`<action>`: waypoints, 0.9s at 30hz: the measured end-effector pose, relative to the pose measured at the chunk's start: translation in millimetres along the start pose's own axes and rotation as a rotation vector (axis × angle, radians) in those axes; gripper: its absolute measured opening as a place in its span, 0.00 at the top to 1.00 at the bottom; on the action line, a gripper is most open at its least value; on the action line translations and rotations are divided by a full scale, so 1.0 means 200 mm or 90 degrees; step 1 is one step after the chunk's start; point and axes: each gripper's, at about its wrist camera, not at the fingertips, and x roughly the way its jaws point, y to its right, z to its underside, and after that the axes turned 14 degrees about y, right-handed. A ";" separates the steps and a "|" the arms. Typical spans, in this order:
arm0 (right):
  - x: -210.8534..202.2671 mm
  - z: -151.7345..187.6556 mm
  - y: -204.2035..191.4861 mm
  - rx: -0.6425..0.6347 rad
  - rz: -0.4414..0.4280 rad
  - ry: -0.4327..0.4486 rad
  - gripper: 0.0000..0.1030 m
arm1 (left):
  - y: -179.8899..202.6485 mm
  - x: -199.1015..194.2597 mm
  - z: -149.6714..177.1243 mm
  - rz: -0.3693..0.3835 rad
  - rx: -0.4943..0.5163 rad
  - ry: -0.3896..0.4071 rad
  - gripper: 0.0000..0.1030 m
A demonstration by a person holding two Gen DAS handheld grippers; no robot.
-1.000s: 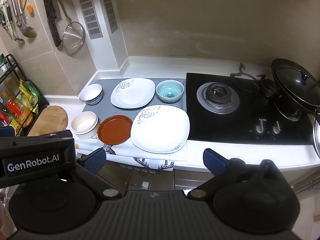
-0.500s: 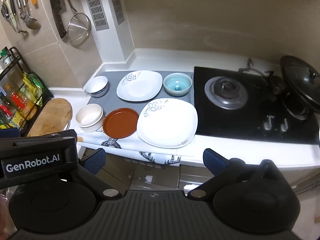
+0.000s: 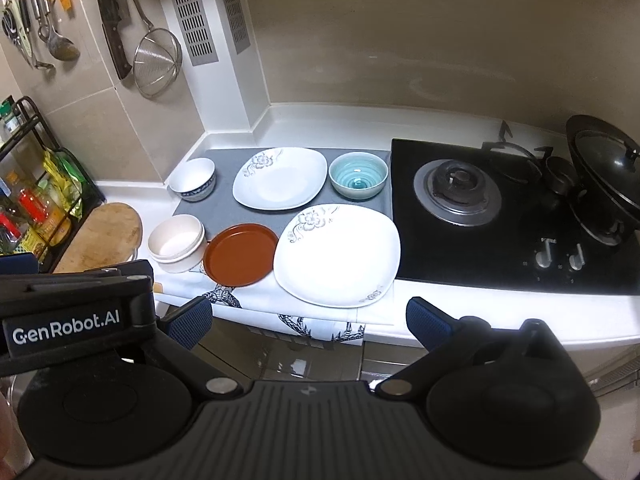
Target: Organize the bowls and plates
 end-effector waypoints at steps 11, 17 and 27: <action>0.08 0.06 -0.03 0.003 0.000 -0.021 0.00 | -0.03 0.09 0.04 0.008 0.007 -0.026 0.04; 0.18 0.09 -0.02 0.014 0.010 -0.039 0.00 | -0.02 0.19 0.07 0.023 0.014 -0.041 0.03; 0.49 0.15 0.02 0.070 0.026 -0.045 0.00 | -0.09 0.63 0.08 0.183 -0.014 -0.086 0.03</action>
